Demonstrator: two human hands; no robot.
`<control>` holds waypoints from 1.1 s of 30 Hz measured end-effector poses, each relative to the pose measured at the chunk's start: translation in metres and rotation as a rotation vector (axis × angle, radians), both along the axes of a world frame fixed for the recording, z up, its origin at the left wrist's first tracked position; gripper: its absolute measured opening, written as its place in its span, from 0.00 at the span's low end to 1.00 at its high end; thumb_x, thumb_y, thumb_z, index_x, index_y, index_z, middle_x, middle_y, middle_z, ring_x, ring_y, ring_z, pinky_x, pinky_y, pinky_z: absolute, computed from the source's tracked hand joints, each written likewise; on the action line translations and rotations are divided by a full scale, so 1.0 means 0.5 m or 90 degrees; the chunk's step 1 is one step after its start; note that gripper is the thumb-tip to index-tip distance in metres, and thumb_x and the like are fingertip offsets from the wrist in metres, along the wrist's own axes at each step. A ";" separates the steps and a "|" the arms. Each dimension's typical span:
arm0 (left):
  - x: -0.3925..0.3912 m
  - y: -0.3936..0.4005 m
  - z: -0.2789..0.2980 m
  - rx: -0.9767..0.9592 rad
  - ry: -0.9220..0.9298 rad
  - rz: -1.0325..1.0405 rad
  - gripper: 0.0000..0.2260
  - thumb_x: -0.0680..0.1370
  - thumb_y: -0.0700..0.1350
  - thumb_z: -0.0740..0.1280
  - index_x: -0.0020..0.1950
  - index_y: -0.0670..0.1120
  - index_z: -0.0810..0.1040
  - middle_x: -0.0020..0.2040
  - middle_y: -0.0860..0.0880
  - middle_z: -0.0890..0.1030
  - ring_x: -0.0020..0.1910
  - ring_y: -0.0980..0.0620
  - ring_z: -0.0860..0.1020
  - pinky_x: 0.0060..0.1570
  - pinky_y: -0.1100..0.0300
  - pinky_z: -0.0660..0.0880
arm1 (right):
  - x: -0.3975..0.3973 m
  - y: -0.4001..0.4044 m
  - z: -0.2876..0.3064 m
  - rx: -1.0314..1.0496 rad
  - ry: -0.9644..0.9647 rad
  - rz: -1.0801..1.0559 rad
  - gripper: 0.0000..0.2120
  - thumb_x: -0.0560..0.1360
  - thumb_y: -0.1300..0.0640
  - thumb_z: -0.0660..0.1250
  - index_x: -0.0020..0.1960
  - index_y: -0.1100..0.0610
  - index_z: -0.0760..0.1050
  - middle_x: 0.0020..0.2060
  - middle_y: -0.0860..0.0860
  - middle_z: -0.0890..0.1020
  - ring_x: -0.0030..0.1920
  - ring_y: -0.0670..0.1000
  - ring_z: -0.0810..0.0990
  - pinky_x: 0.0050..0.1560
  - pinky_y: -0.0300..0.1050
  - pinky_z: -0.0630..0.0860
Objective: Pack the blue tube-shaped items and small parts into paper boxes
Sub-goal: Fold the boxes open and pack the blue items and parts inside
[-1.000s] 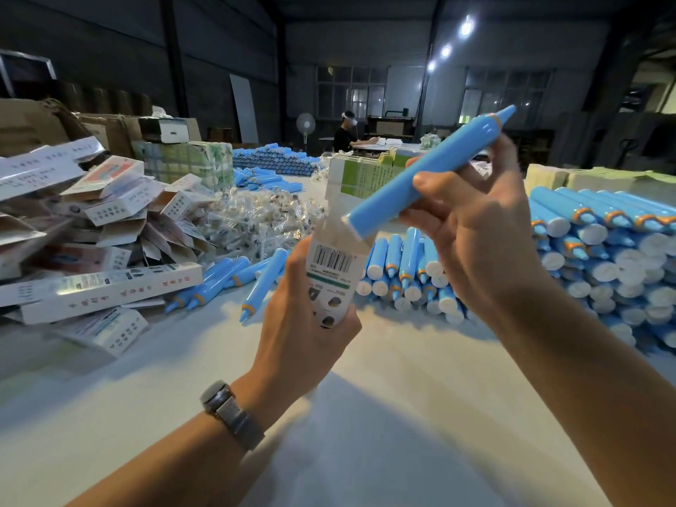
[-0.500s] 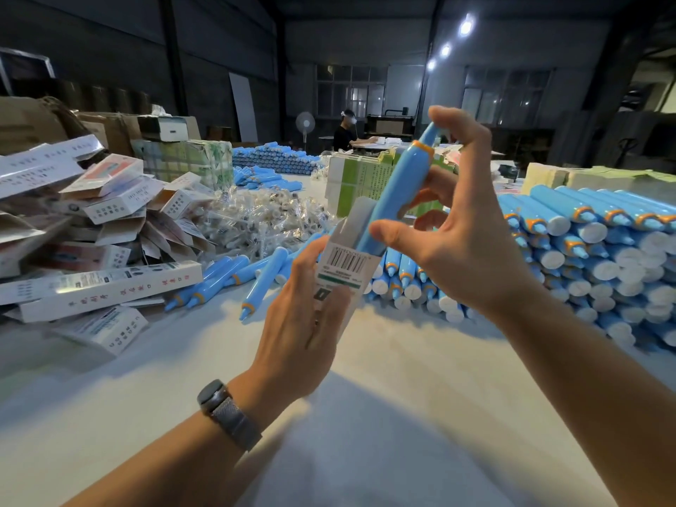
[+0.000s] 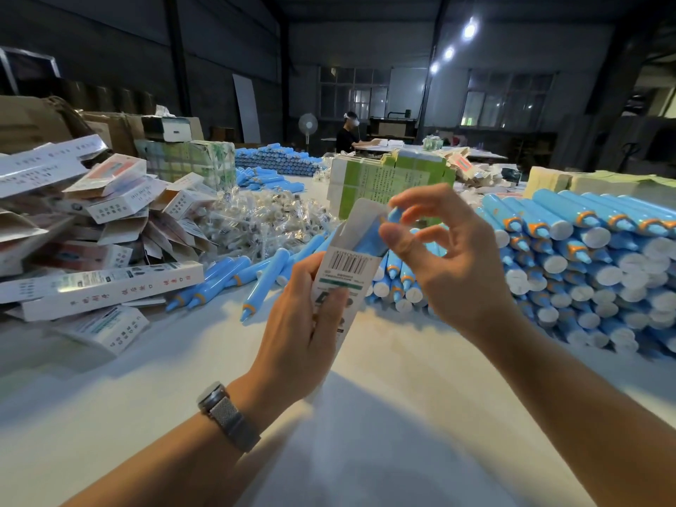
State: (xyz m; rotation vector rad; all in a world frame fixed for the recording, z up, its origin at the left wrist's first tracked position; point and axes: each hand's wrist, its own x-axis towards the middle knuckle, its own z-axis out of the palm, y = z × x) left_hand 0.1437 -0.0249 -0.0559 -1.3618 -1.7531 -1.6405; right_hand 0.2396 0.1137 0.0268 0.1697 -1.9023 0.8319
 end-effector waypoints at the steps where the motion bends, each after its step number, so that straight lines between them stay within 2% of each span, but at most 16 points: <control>1: -0.001 0.000 -0.001 0.002 -0.005 0.005 0.10 0.81 0.47 0.59 0.60 0.59 0.66 0.52 0.63 0.77 0.48 0.68 0.78 0.42 0.76 0.72 | -0.004 -0.003 -0.010 0.027 -0.003 -0.014 0.09 0.74 0.56 0.71 0.52 0.47 0.76 0.49 0.42 0.78 0.50 0.44 0.78 0.43 0.43 0.77; 4: -0.005 0.001 -0.003 0.007 -0.020 0.012 0.09 0.81 0.47 0.59 0.59 0.59 0.66 0.52 0.63 0.77 0.47 0.66 0.78 0.42 0.74 0.72 | -0.014 -0.009 -0.029 0.061 -0.015 -0.034 0.08 0.74 0.55 0.70 0.53 0.52 0.80 0.56 0.48 0.74 0.56 0.45 0.76 0.48 0.44 0.76; 9: -0.007 -0.001 -0.003 0.025 0.001 0.000 0.09 0.82 0.46 0.59 0.59 0.57 0.65 0.51 0.61 0.78 0.46 0.63 0.79 0.41 0.73 0.73 | -0.014 -0.018 -0.034 0.087 -0.076 -0.076 0.08 0.75 0.52 0.67 0.48 0.55 0.81 0.58 0.47 0.69 0.58 0.42 0.72 0.57 0.44 0.73; 11: -0.005 -0.002 -0.003 0.028 0.022 -0.003 0.07 0.82 0.49 0.58 0.60 0.57 0.65 0.50 0.60 0.78 0.45 0.62 0.79 0.40 0.73 0.72 | -0.014 -0.024 -0.029 0.125 -0.097 -0.111 0.09 0.76 0.51 0.65 0.46 0.56 0.80 0.58 0.47 0.68 0.59 0.47 0.71 0.59 0.49 0.71; 13: -0.007 -0.004 -0.003 0.034 0.033 -0.001 0.08 0.81 0.51 0.57 0.60 0.57 0.66 0.49 0.61 0.78 0.44 0.62 0.78 0.40 0.73 0.71 | -0.015 -0.030 -0.025 0.162 -0.120 -0.142 0.11 0.76 0.48 0.62 0.46 0.54 0.78 0.58 0.47 0.68 0.60 0.52 0.71 0.59 0.52 0.72; 16: -0.020 -0.007 -0.001 0.050 0.034 0.020 0.08 0.81 0.52 0.57 0.60 0.57 0.65 0.50 0.60 0.77 0.44 0.61 0.77 0.41 0.71 0.71 | -0.019 -0.035 -0.019 0.160 -0.083 -0.089 0.09 0.76 0.49 0.63 0.49 0.50 0.80 0.60 0.48 0.70 0.59 0.49 0.73 0.56 0.48 0.74; 18: -0.031 -0.009 -0.001 0.061 0.033 0.032 0.09 0.81 0.52 0.56 0.61 0.55 0.63 0.52 0.58 0.76 0.46 0.58 0.77 0.42 0.69 0.72 | -0.029 -0.036 -0.017 0.122 -0.028 -0.020 0.09 0.75 0.54 0.65 0.54 0.46 0.78 0.58 0.48 0.73 0.56 0.46 0.76 0.49 0.45 0.77; 20: -0.040 -0.009 -0.003 0.067 0.026 0.044 0.09 0.81 0.53 0.56 0.61 0.56 0.63 0.54 0.59 0.75 0.48 0.55 0.78 0.42 0.66 0.74 | -0.050 -0.038 -0.017 0.011 0.014 0.037 0.09 0.74 0.53 0.64 0.53 0.42 0.75 0.52 0.44 0.77 0.50 0.45 0.79 0.44 0.43 0.77; 22: -0.047 -0.008 -0.004 0.078 0.004 0.063 0.10 0.81 0.54 0.56 0.61 0.55 0.64 0.55 0.60 0.75 0.49 0.55 0.79 0.43 0.59 0.78 | -0.088 -0.037 -0.017 -0.142 0.019 0.079 0.06 0.74 0.52 0.63 0.50 0.45 0.75 0.43 0.41 0.80 0.42 0.45 0.79 0.40 0.41 0.76; 24: -0.056 -0.009 -0.002 0.098 -0.011 0.076 0.11 0.81 0.55 0.56 0.62 0.55 0.63 0.54 0.58 0.76 0.49 0.55 0.79 0.43 0.50 0.79 | -0.145 -0.027 -0.020 -0.237 -0.035 0.080 0.05 0.74 0.55 0.60 0.47 0.49 0.75 0.35 0.44 0.79 0.36 0.45 0.78 0.35 0.39 0.73; 25: -0.062 -0.010 0.001 0.114 -0.008 0.085 0.10 0.81 0.55 0.56 0.62 0.57 0.63 0.54 0.56 0.75 0.48 0.54 0.78 0.43 0.47 0.78 | -0.178 -0.019 -0.023 -0.226 -0.084 0.058 0.05 0.73 0.55 0.59 0.45 0.48 0.74 0.32 0.45 0.78 0.33 0.43 0.76 0.33 0.38 0.72; 27: -0.075 -0.014 0.005 0.147 0.001 0.118 0.09 0.81 0.53 0.57 0.60 0.61 0.61 0.53 0.50 0.74 0.49 0.52 0.77 0.45 0.41 0.77 | -0.245 -0.018 -0.032 -0.112 -0.235 -0.018 0.06 0.73 0.55 0.59 0.39 0.45 0.69 0.30 0.43 0.74 0.31 0.43 0.74 0.35 0.41 0.69; 28: -0.081 -0.016 0.007 0.160 0.001 0.139 0.09 0.81 0.53 0.57 0.60 0.62 0.60 0.53 0.48 0.73 0.50 0.51 0.76 0.46 0.40 0.76 | -0.279 -0.022 -0.037 -0.039 -0.311 -0.052 0.10 0.74 0.56 0.59 0.37 0.45 0.67 0.31 0.42 0.73 0.36 0.46 0.77 0.38 0.43 0.67; 29: -0.087 -0.017 0.008 0.171 -0.003 0.155 0.10 0.81 0.52 0.57 0.59 0.63 0.59 0.53 0.48 0.73 0.51 0.50 0.76 0.48 0.39 0.76 | -0.314 -0.026 -0.044 0.033 -0.375 -0.081 0.11 0.76 0.58 0.60 0.38 0.45 0.68 0.34 0.44 0.74 0.44 0.52 0.79 0.43 0.46 0.68; 31: -0.098 -0.017 0.007 0.182 -0.012 0.156 0.12 0.81 0.51 0.58 0.58 0.65 0.58 0.53 0.50 0.72 0.51 0.50 0.76 0.49 0.40 0.75 | -0.371 -0.037 -0.054 0.187 -0.492 -0.158 0.09 0.78 0.58 0.59 0.51 0.50 0.77 0.50 0.55 0.80 0.61 0.61 0.74 0.56 0.54 0.71; 33: -0.105 -0.020 0.006 0.190 -0.007 0.165 0.12 0.82 0.50 0.58 0.58 0.65 0.57 0.53 0.56 0.72 0.50 0.58 0.76 0.47 0.45 0.76 | -0.419 -0.043 -0.055 0.285 -0.591 -0.226 0.16 0.80 0.57 0.58 0.66 0.57 0.73 0.64 0.61 0.74 0.68 0.63 0.67 0.67 0.58 0.68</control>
